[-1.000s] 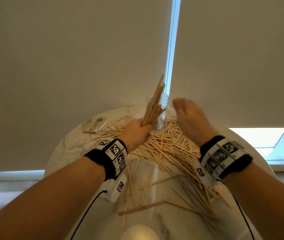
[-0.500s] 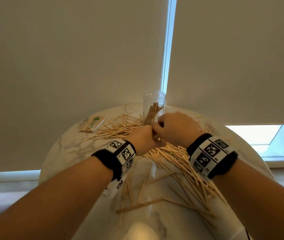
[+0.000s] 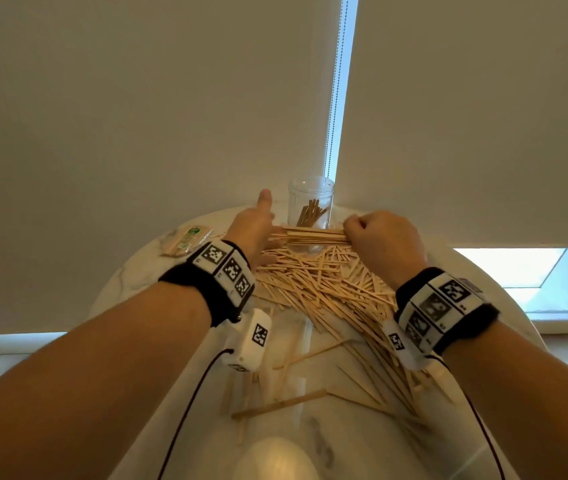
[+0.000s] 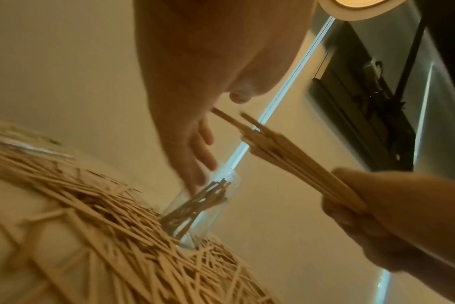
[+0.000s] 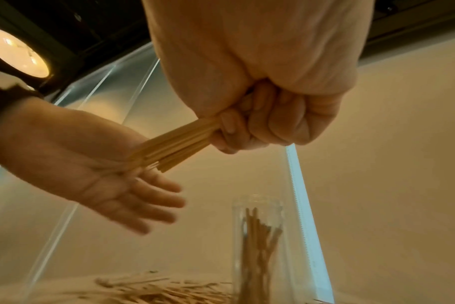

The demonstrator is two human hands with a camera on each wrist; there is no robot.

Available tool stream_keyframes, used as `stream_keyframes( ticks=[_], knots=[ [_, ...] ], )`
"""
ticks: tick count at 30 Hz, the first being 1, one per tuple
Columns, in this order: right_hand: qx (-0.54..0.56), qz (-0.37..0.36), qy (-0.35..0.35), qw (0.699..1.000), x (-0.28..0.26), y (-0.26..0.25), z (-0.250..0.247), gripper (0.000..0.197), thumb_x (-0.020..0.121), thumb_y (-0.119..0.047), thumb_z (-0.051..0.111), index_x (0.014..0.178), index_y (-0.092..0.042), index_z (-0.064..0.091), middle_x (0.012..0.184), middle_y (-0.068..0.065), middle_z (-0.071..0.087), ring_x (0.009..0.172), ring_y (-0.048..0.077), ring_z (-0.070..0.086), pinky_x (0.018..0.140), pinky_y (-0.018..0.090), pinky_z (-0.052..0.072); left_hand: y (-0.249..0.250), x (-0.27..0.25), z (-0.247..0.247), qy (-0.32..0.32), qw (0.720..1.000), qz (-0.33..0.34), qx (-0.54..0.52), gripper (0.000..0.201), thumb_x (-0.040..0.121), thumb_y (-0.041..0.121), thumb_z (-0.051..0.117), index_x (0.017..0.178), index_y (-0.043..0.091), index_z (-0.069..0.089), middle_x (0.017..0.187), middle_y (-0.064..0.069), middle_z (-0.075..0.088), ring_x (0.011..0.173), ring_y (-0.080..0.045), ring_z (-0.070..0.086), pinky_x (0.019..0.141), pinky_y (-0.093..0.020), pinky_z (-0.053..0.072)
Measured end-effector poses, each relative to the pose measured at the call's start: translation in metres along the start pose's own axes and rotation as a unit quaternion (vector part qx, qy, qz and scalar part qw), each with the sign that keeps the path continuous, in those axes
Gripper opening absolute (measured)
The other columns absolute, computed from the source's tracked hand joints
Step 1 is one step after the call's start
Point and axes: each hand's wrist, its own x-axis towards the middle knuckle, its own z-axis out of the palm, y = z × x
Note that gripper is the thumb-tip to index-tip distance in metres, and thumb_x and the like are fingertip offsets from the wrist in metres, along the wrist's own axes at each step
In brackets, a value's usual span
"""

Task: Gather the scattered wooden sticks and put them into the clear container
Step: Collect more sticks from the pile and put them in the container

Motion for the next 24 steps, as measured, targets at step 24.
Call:
stream_keyframes(
  ticks=[24],
  knots=[
    [-0.119,-0.111,0.076,0.984,0.003,-0.015,-0.001,0.058,0.105,-0.054,0.026,0.070,-0.025,0.062,0.052,-0.007,0.051,0.045,0.006,0.046,0.045,0.021,0.032,-0.008,0.016,0.025,-0.078,0.993,-0.042,-0.079,0.048,0.094,0.051,0.062,0.106,0.004,0.067,0.075,-0.007,0.070,0.049,-0.008,0.055,0.043,-0.018,0.045]
  ],
)
